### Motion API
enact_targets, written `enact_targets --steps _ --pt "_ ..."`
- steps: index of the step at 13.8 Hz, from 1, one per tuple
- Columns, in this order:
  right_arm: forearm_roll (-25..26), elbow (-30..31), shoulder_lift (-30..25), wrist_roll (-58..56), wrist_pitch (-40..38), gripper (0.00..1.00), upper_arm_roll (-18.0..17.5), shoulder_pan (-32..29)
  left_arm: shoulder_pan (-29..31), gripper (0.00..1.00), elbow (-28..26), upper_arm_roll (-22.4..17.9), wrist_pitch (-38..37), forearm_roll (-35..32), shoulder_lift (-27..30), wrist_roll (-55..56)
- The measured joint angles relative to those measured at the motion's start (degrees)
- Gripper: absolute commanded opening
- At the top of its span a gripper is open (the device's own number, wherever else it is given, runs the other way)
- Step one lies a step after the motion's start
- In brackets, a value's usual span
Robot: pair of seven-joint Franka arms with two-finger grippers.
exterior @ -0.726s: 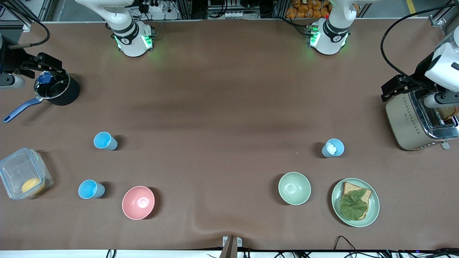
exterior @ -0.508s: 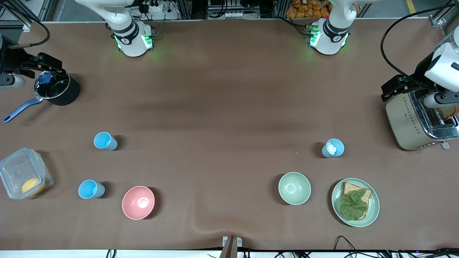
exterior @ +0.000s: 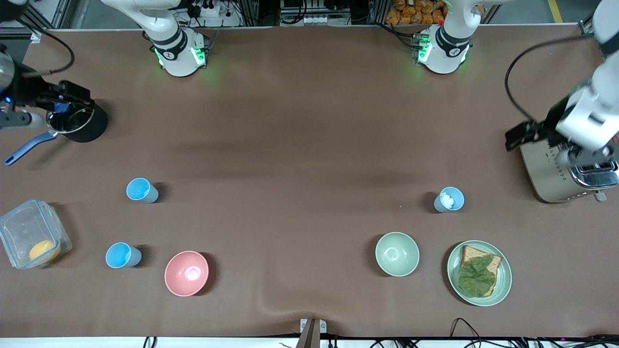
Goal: Stack blue cups with both arms
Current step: 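Reach the left gripper to the tissue cup while the right gripper reaches the empty cup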
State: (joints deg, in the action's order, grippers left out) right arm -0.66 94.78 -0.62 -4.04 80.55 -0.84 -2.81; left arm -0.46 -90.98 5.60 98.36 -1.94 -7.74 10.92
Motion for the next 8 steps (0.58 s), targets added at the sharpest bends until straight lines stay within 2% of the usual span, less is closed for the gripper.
enact_targets --steps 4,6,8 --pt "0.0 0.69 7.95 -0.02 5.97 1.0 0.12 -2.86 1.41 1.0 -13.84 -0.08 19.92 -0.02 -4.73 -1.65" --pt "0.0 0.82 12.56 -1.13 9.48 1.0 0.22 -5.38 1.39 1.0 -16.92 -0.02 24.71 -0.02 -7.39 -1.66" --pt "0.07 0.8 16.96 -2.18 12.69 1.0 0.44 -6.94 1.37 1.0 -17.62 0.02 27.19 -0.02 -10.35 -1.68"
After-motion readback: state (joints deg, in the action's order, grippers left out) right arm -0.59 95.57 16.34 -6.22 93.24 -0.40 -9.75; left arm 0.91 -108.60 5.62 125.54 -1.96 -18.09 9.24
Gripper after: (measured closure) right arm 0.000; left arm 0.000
